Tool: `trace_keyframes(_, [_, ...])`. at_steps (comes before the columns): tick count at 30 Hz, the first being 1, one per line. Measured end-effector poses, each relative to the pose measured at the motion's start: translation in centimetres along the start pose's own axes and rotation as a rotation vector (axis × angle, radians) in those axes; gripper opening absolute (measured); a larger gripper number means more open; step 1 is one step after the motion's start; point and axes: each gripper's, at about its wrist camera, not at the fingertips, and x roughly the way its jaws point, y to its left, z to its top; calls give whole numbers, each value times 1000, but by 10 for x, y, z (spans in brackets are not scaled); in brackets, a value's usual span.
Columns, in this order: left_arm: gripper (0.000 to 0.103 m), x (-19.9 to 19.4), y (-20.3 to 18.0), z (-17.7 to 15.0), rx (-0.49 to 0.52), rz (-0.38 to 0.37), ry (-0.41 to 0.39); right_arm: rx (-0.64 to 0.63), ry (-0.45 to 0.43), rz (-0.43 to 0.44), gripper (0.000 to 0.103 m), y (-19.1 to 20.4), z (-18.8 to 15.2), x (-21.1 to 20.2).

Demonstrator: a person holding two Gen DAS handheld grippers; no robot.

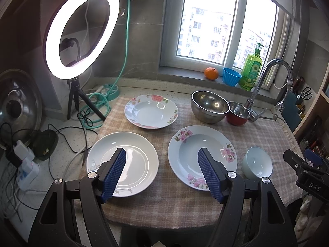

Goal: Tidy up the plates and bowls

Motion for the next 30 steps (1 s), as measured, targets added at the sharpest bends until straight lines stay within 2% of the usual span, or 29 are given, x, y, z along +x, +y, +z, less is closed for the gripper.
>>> trace_keyframes(19, [72,3,1,1,-6,0,10,-12,10,-2,103,2,0,0])
trace_keyframes(30, [72,3,4,5,-17,19,1,-44,-28,-13,103,-2,4,1])
